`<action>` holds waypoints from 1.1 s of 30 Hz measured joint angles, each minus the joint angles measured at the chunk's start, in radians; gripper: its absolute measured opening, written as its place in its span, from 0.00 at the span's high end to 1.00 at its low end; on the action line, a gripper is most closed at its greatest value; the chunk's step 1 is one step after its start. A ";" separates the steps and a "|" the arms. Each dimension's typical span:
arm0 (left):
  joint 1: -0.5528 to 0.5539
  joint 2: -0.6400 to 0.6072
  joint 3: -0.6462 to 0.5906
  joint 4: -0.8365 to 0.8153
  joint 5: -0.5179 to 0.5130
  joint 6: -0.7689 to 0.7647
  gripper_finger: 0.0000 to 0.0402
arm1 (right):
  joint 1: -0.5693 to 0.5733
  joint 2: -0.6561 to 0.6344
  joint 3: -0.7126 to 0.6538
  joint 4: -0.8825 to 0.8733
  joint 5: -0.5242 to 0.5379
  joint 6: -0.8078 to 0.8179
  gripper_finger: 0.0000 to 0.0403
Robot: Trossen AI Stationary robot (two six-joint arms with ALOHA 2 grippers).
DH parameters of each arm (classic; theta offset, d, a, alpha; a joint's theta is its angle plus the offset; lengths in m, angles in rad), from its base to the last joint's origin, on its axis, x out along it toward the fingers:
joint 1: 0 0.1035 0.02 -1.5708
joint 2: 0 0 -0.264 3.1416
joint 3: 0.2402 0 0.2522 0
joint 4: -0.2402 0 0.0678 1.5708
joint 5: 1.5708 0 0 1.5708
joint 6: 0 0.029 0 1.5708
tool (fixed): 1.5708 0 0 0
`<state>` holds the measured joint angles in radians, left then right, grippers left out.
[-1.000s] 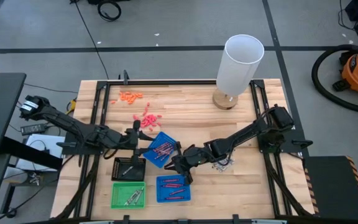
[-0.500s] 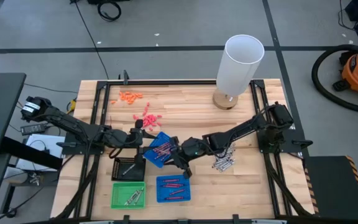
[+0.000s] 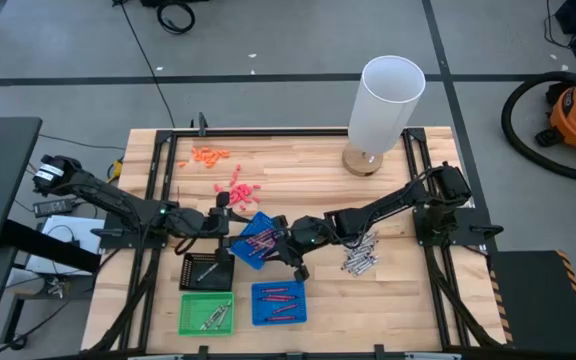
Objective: Sort crayons
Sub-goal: Put the violet crayon into the bottom blue bin
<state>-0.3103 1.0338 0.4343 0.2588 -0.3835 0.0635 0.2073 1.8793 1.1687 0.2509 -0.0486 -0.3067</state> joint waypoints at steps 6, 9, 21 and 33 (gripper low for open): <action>-0.001 -0.089 0.000 -0.082 -0.024 -0.047 0.56 | 0.010 -0.072 0.000 -0.121 0.129 -0.004 0.93; -0.004 -0.104 0.000 -0.084 -0.024 -0.068 0.56 | 0.015 -0.100 0.000 -0.152 0.131 -0.022 0.93; -0.059 -0.105 0.000 -0.101 -0.023 -0.155 0.56 | 0.023 -0.109 0.000 -0.097 0.134 -0.037 0.93; -0.117 -0.105 0.000 -0.096 -0.023 -0.203 0.56 | 0.065 -0.108 0.000 -0.080 0.182 -0.026 0.93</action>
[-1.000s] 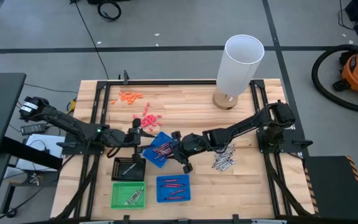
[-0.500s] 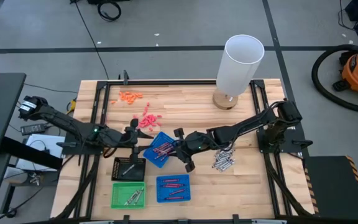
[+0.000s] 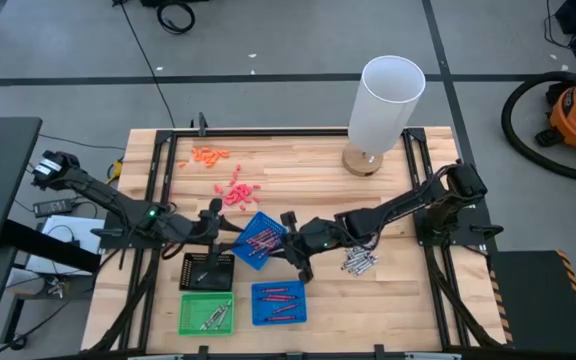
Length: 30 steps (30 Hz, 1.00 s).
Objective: Sort crayons
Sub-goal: Put the violet crayon into the bottom blue bin
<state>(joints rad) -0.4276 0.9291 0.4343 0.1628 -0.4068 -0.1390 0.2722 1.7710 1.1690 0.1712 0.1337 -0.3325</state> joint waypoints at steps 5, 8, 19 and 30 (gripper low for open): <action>-0.016 0.000 0.000 0.006 0.000 0.001 0.56 | 0.009 0.000 0.000 0.016 -0.001 0.026 0.93; -0.016 0.000 0.000 0.012 0.000 0.002 0.56 | 0.008 0.010 0.000 0.043 -0.018 0.048 0.93; -0.051 0.000 0.000 0.035 0.001 0.023 0.56 | 0.015 0.097 0.000 0.202 -0.048 0.045 0.93; -0.088 0.000 0.000 0.036 0.000 0.022 0.56 | 0.016 0.097 0.000 0.202 -0.046 0.097 0.93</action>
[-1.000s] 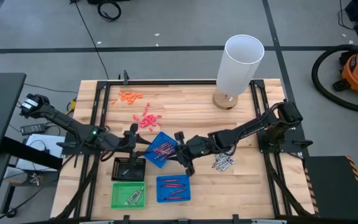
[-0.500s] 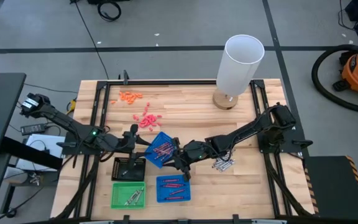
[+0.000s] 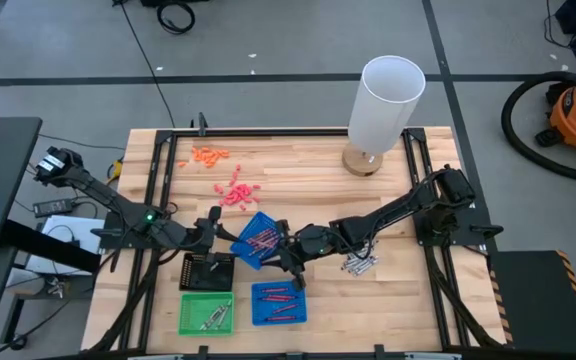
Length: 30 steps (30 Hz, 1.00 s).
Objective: Sort crayons
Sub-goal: Put the violet crayon into the bottom blue bin
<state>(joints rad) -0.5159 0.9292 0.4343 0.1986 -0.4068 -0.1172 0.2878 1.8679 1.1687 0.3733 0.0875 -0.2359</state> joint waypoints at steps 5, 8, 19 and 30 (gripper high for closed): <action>0.000 0.000 0.000 0.015 0.000 -0.002 0.56 | 0.001 0.000 0.000 -0.007 -0.002 0.024 0.93; 0.000 0.000 0.000 0.015 0.000 -0.004 0.56 | 0.000 0.000 0.000 -0.012 -0.027 0.039 0.93; 0.000 0.000 0.000 0.015 0.000 -0.007 0.56 | -0.065 0.000 0.000 -0.025 -0.398 0.444 0.93; 0.000 0.000 0.000 0.014 0.000 -0.013 0.56 | -0.063 -0.001 0.000 -0.096 -0.420 0.502 0.93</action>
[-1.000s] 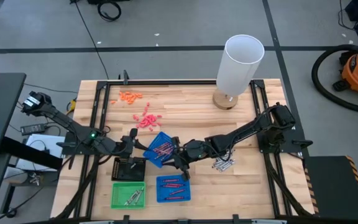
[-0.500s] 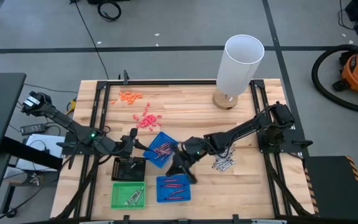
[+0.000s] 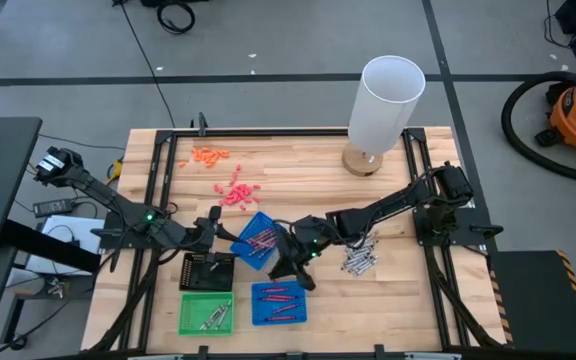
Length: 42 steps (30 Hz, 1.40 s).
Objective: Sort crayons
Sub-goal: Put the violet crayon into the bottom blue bin, then adjust the pink crayon into the top blue bin
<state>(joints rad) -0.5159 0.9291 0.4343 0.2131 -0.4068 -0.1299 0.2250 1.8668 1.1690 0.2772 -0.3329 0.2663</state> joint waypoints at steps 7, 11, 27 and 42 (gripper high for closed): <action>0.003 0.000 0.000 0.000 0.000 0.000 0.56 | 0.026 0.000 0.000 -0.140 -0.029 -0.024 0.91; 0.003 0.001 0.000 0.000 0.000 -0.013 0.56 | 0.034 0.000 0.000 -0.144 -0.037 -0.025 0.88; 0.109 0.215 0.001 0.105 -0.031 -0.074 0.56 | 0.009 -0.037 0.000 -0.275 -0.080 -0.029 0.66; 0.279 0.420 0.264 -0.340 0.205 0.048 0.56 | 0.048 -0.138 0.001 -0.659 0.249 -0.124 0.66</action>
<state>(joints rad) -0.2374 1.3495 0.6980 -0.1272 -0.2018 -0.0823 0.2732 1.7283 1.1702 -0.3818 -0.0842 0.1426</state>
